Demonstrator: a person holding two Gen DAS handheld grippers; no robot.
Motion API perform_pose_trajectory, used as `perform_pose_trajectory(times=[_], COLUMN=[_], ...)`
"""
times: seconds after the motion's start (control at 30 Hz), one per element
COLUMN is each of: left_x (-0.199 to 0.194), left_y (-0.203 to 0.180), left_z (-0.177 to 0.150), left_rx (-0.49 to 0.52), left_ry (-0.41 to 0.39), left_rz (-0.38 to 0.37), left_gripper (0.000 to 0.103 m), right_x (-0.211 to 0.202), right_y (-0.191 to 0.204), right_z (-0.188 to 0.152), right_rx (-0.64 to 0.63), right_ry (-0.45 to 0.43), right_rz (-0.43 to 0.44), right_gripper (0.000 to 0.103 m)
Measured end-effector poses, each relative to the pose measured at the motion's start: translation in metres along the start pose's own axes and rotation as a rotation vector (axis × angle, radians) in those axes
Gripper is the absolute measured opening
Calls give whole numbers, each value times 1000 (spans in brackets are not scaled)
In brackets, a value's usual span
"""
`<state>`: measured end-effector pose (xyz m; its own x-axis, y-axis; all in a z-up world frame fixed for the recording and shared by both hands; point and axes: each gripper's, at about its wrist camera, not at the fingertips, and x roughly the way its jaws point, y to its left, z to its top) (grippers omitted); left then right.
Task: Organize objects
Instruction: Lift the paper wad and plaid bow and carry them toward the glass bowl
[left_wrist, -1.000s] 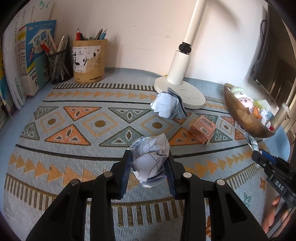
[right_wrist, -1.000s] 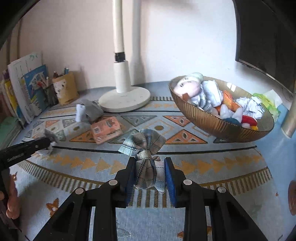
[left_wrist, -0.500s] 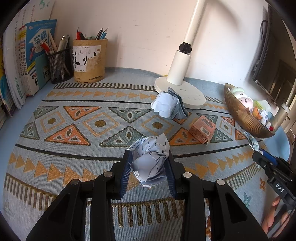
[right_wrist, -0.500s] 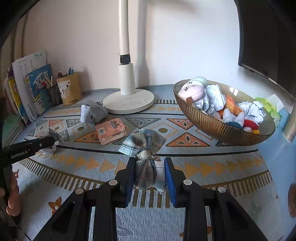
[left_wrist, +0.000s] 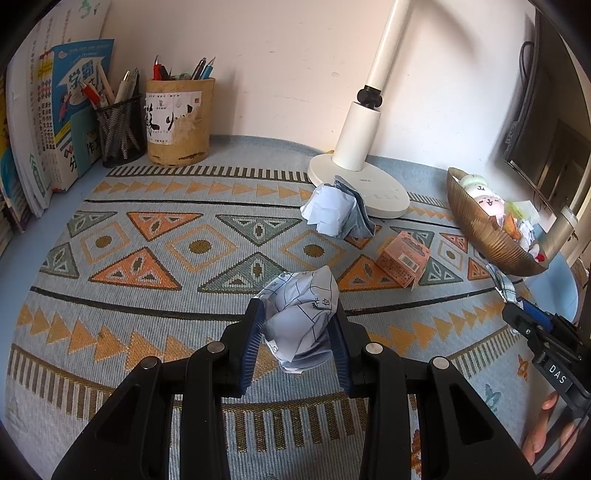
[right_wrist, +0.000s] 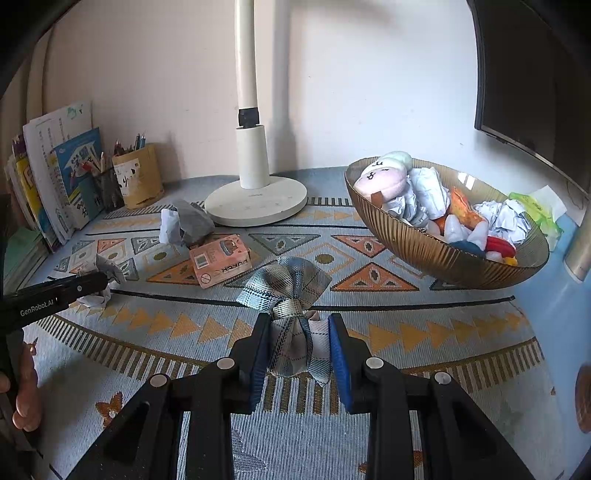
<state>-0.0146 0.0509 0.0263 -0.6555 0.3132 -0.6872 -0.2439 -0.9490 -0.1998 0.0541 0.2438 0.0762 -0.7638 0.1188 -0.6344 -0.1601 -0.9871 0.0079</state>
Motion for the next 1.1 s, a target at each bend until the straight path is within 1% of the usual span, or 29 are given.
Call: perform_pose_trajectory(times=[0.43, 0.57, 0.6, 0.67, 0.77, 0.8, 0.87, 0.93, 0.97, 1.0, 1.1], left_x=[-2, 0, 2, 0, -13, -23, -34, -40, -42, -43, -31], left_y=[-2, -10, -13, -20, -37, -49, -72, -102, -115, -136, -182], left_z=[0, -1, -1, -2, -1, 3, 12, 28, 36, 48, 73], left_rx=[5, 45, 60, 90, 109, 116, 149, 196, 213, 234, 270], left_ry=[-12, -4, 4, 6, 3, -12, -31, -52, -62, -77, -93], left_rz=[7, 68, 81, 94, 67, 30, -18, -55, -75, -114, -198], left_gripper=[32, 32, 32, 32, 32, 32, 32, 32, 32, 32, 32], right_x=[-1, -5, -7, -13, -33, -42, -58, -73, -78, -81, -79], right_y=[3, 11, 12, 12, 7, 5, -3, -23, -36, -52, -103], right_z=[1, 0, 0, 0, 2, 4, 12, 23, 30, 38, 59], right_rx=[-21, -56, -60, -53, 0, 4, 7, 48, 77, 109, 199], right_ry=[-8, -29, -34, -38, -54, -72, -112, -158, -171, -182, -212], right_rz=[-9, -30, -22, 27, 173, 199, 198, 221, 224, 215, 167], right_gripper=[29, 29, 29, 29, 29, 29, 29, 29, 29, 29, 29])
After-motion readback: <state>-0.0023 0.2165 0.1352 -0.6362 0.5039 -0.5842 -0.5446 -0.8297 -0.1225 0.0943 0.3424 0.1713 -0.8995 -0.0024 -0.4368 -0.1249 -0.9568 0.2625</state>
